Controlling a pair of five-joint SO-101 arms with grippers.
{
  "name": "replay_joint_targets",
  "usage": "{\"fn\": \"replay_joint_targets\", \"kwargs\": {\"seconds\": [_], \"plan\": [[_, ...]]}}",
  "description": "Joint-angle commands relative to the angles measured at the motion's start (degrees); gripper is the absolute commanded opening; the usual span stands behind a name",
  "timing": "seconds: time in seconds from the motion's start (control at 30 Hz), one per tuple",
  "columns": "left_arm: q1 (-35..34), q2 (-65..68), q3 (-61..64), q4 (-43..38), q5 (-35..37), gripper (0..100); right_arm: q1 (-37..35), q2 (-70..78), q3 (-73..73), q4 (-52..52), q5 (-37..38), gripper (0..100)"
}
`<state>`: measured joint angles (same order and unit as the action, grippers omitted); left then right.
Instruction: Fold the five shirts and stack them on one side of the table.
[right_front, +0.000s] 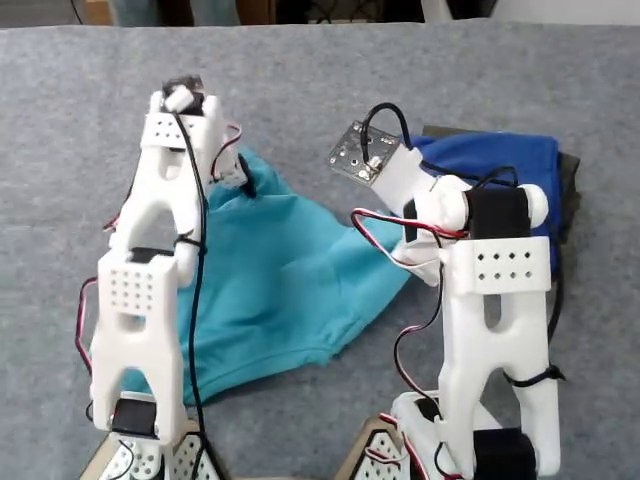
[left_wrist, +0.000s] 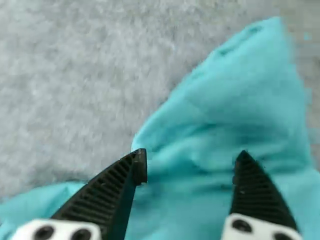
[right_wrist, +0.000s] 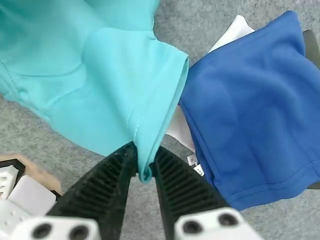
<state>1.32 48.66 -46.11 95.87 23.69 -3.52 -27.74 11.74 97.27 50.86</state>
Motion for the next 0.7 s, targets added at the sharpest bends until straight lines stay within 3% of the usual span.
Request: {"fn": "replay_joint_targets", "kwargs": {"seconds": [0.0, 0.07, 0.2, 0.3, 0.5, 0.67], "plan": [[0.0, 4.7, -4.7, 3.0, 0.7, 11, 0.3, -1.5, -3.0, -1.5, 0.5, 1.5], [-0.4, 6.9, -4.5, 5.1, 0.7, 2, 0.3, -1.5, -3.0, -1.8, 0.5, 1.5], [-4.7, 6.2, -1.5, 5.1, 0.6, 3, 0.3, -1.5, -3.0, -1.5, 0.5, 1.5], [-8.2, 1.3, 3.5, 5.1, -4.0, 3, -0.7, -1.5, -3.1, -1.3, 0.5, 1.5], [-12.4, -11.0, 22.5, 4.9, -10.7, 3, -8.2, -1.5, -3.1, 1.7, 0.3, 1.5], [-14.5, -13.6, 32.7, 2.6, -13.6, 3, -13.6, -1.5, -2.7, 2.8, 0.2, 1.5]]}}
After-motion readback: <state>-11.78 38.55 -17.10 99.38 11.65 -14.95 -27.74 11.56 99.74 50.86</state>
